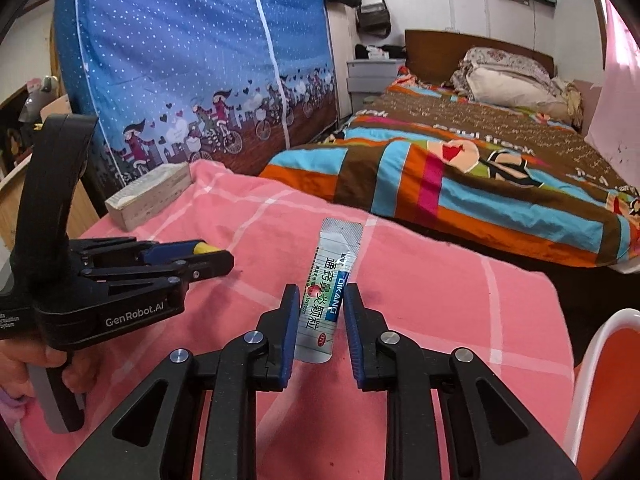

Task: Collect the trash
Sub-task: 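Grasp the yellow cap with the left tool while the right tool grasps the toothpaste tube, then carry both items over the orange bucket and open both tools to drop them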

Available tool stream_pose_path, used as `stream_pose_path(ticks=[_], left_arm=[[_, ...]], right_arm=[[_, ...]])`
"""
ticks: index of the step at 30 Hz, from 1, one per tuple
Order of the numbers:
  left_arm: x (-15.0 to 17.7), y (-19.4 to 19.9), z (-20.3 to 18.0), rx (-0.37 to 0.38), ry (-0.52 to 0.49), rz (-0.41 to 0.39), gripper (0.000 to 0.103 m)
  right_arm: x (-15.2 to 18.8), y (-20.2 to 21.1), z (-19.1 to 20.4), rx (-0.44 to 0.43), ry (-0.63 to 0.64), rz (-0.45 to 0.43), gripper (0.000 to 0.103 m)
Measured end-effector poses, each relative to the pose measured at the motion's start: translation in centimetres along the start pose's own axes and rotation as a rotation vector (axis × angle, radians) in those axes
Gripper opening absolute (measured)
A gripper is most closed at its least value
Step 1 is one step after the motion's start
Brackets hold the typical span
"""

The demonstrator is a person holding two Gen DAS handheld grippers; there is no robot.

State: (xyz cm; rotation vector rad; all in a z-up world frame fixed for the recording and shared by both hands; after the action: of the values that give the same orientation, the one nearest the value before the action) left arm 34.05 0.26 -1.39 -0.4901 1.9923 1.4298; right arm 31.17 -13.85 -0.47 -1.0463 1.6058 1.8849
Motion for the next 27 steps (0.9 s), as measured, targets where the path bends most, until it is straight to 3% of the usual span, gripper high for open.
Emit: stream_pose_path(ticks=[8, 17, 22, 27], left_arm=[[0.9, 4.7, -2.5, 0.032, -0.034, -0.214, 0.018], [1.2, 9.6, -7.3, 0.052, -0.149, -0.486, 0.018], [1.5, 11.6, -10.8, 0.095, -0.235, -0.579, 0.018], [1.7, 12.0, -14.1, 0.153, -0.296, -0.604, 0.018]], right_arm=[[0.6, 4.2, -1.0, 0.009, -0.039, -0.161, 0.02], [1.5, 11.7, -2.8, 0.103, -0.066, -0.427, 0.02], [2.6, 15.7, -4.3, 0.197, -0.082, -0.562, 0.02], [4.1, 18.1, -6.2, 0.289, -0.107, -0.638, 0.02]])
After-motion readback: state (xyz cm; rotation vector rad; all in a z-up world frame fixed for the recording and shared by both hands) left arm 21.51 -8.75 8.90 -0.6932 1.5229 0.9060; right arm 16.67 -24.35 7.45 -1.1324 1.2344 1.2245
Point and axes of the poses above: each gripper's, at about its wrist camera, not at the fingertips, and y roughly against the way its jaws point, z to its left, x to its underside, the point moved 2 cm from there along -y, roughly the way its jaws point, and after that the axes turned 8 degrees about x, right-handed, at the moved point
